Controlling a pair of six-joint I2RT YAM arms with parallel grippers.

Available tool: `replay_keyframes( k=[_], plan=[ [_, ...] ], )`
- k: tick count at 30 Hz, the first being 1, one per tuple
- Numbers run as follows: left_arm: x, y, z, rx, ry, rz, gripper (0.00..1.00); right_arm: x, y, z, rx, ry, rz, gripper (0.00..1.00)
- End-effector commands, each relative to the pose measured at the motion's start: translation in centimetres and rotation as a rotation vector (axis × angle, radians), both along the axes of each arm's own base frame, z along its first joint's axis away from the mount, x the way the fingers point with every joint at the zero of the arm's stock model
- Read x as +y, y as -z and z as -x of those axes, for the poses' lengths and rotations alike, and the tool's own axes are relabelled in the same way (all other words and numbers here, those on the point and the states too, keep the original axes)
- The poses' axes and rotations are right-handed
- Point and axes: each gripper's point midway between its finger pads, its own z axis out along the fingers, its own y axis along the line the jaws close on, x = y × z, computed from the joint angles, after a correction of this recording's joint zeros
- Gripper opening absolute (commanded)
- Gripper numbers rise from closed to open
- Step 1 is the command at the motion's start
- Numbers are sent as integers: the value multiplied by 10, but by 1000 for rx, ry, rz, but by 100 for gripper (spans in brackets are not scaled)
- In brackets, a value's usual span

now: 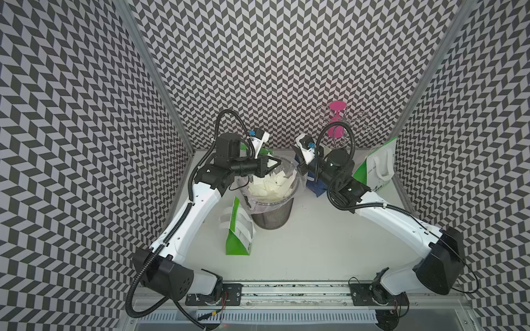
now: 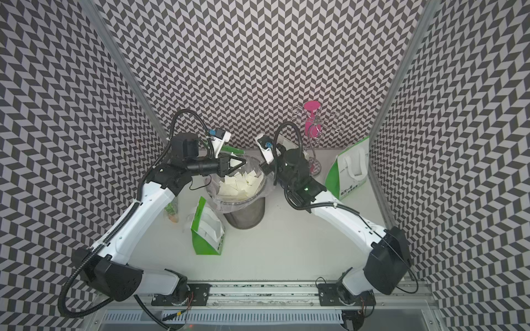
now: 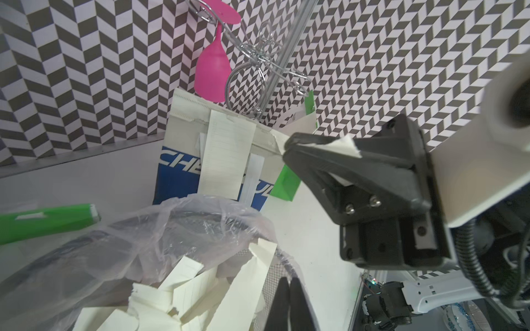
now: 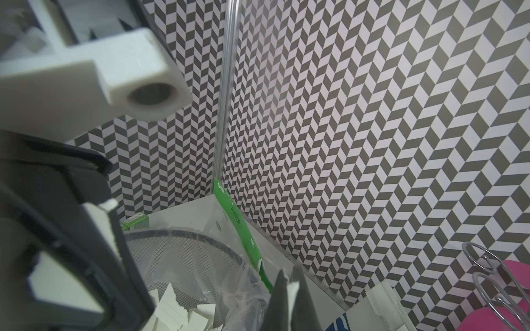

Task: Shred takeout receipts and throw away
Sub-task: Place the takeout receipt in the trash bin, then pick up the takeout bag from the center of the board.

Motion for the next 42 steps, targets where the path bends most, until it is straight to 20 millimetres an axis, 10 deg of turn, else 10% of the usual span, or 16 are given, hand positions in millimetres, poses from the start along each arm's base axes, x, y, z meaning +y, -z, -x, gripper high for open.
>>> replay_keyframes(
  k=[1, 8, 18, 26, 36, 42],
  plan=[
    [6, 24, -3, 29, -27, -75, 3, 21, 0, 30, 8, -202, 11, 0],
    [18, 26, -10, -23, -86, -149, 44, 45, 33, 57, 122, -424, 90, 15],
    [54, -8, -21, -183, -231, -231, 68, 53, 36, 50, 183, -459, 104, 55],
    [48, -42, -21, -317, -210, -208, 75, -19, -2, -1, 313, -204, -31, 68],
    [-27, -39, -34, -340, -66, -184, 76, -157, 12, -48, 493, 162, -66, 70],
    [-76, -27, -45, -335, 3, -172, 78, -174, 26, -73, 558, 180, -50, 74]
  ],
)
